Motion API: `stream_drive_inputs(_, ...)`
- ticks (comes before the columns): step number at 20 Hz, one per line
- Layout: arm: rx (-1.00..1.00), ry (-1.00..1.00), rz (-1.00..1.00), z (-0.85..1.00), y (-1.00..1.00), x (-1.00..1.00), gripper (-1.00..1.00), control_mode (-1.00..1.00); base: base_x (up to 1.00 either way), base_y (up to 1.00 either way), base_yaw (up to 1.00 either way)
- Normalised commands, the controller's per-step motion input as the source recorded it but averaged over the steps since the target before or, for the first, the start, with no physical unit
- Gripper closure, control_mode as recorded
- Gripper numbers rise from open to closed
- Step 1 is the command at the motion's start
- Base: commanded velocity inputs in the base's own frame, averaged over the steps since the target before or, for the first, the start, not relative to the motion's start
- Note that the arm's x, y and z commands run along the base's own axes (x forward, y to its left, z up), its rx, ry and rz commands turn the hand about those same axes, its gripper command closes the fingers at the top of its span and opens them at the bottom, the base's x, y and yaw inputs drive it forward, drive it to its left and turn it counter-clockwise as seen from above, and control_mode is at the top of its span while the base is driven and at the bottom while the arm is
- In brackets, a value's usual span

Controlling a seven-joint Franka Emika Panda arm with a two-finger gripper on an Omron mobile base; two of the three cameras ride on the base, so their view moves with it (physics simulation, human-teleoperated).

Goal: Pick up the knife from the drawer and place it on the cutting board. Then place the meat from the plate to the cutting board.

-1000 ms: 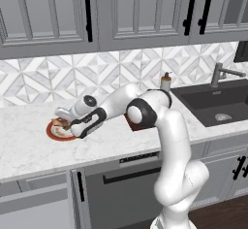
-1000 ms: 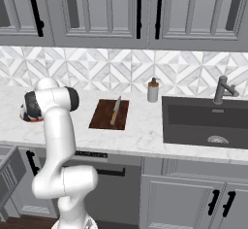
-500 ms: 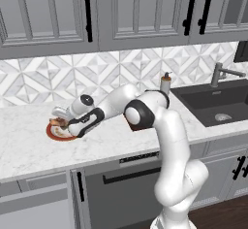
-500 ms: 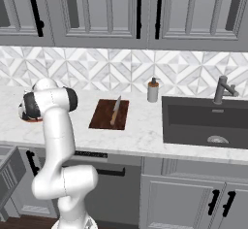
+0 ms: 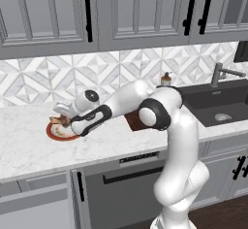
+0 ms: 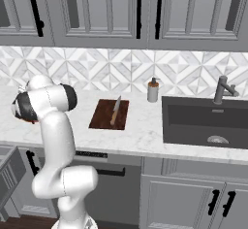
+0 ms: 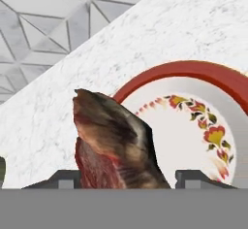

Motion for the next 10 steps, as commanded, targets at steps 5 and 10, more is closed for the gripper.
stream_drive_inputs(5, 0.09, 0.0, 0.0, 0.49, -0.86, -0.29, 1.0, -1.0, 0.0, 0.0, 0.0)
stream_drive_inputs(10, 0.13, 0.0, 0.0, 0.59, -0.99, -0.16, 1.0, -1.0, 0.0, 0.0, 0.0)
